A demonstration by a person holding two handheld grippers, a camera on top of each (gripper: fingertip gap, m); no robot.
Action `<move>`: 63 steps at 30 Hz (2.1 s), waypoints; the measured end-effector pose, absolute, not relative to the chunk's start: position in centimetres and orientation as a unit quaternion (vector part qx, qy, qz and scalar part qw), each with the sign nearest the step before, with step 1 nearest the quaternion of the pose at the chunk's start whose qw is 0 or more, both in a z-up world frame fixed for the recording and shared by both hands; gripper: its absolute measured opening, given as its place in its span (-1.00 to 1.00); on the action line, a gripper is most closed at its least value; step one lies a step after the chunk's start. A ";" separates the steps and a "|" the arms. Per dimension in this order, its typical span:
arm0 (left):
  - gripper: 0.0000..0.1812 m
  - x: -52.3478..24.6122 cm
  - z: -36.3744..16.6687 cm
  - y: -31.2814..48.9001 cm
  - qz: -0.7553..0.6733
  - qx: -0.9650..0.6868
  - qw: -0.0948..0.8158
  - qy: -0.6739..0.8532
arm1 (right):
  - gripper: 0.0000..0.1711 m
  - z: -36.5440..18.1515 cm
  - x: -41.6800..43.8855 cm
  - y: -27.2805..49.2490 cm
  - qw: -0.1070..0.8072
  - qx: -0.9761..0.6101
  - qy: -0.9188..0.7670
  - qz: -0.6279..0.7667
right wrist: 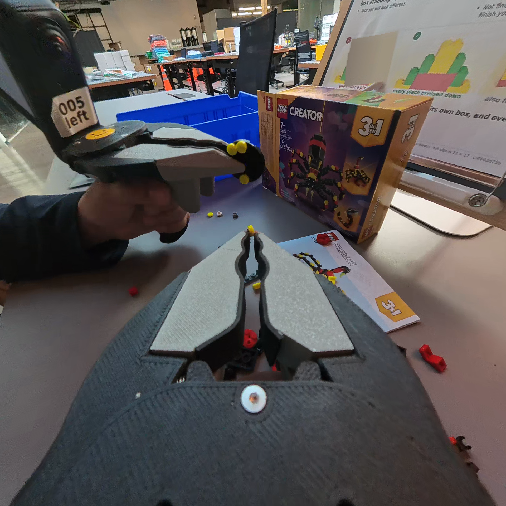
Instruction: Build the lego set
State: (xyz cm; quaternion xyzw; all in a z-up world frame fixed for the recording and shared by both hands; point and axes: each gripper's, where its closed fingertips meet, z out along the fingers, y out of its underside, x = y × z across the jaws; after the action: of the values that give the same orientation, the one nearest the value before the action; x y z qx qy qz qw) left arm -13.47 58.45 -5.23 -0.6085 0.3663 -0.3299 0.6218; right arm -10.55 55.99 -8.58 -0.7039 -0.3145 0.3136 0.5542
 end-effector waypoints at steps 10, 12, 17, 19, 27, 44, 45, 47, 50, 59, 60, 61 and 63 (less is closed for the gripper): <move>-0.98 -12.9 -4.9 57.8 -0.352 -0.598 0.620 0.367 | -1.00 -9.0 -10.5 56.3 0.553 -0.712 -0.307 0.303; -0.98 -13.4 -4.6 58.2 -0.379 -0.605 0.612 0.340 | -1.00 -8.9 -10.5 56.3 0.554 -0.711 -0.305 0.306; -0.98 -12.9 -4.7 57.6 -0.403 -0.601 0.597 0.347 | -0.97 -8.8 -10.8 56.1 0.553 -0.706 -0.305 0.320; -0.98 -12.0 -4.8 56.4 -0.423 -0.588 0.581 0.372 | -0.94 -8.7 -11.0 55.9 0.552 -0.703 -0.308 0.326; -0.98 -12.3 -4.4 56.6 -0.455 -0.587 0.573 0.347 | -0.89 -8.1 -11.7 55.3 0.562 -0.684 -0.324 0.334; -0.98 -10.6 -5.2 54.5 -0.492 -0.576 0.530 0.382 | -0.86 -7.8 -11.9 55.2 0.569 -0.677 -0.326 0.335; -0.98 -10.6 -5.2 54.5 -0.491 -0.576 0.531 0.383 | -0.86 -7.8 -11.9 55.1 0.568 -0.677 -0.326 0.336; -0.98 -10.6 -5.1 54.5 -0.495 -0.574 0.530 0.381 | -0.86 -7.8 -11.9 55.1 0.569 -0.677 -0.326 0.335; -0.99 -10.8 -4.9 54.7 -0.510 -0.578 0.523 0.365 | -0.86 -7.7 -11.8 55.2 0.572 -0.676 -0.325 0.332; -0.98 -11.6 -4.7 55.8 -0.536 -0.591 0.508 0.325 | -0.87 -7.5 -11.8 55.3 0.580 -0.672 -0.325 0.327; -0.98 -11.5 -4.7 55.7 -0.536 -0.590 0.508 0.326 | -0.87 -7.5 -11.8 55.3 0.580 -0.672 -0.325 0.326; -0.98 -11.5 -4.7 55.7 -0.535 -0.590 0.509 0.327 | -0.87 -7.5 -11.8 55.3 0.581 -0.672 -0.325 0.325; -0.98 -11.4 -4.8 55.6 -0.531 -0.591 0.510 0.331 | -0.86 -7.6 -11.6 55.5 0.581 -0.676 -0.324 0.317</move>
State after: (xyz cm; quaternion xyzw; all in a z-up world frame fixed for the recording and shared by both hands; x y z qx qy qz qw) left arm -11.43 55.63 -4.75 -0.5905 0.3312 -0.5309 0.5096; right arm -11.64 55.47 -7.64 -0.6757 -0.3238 0.3172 0.5814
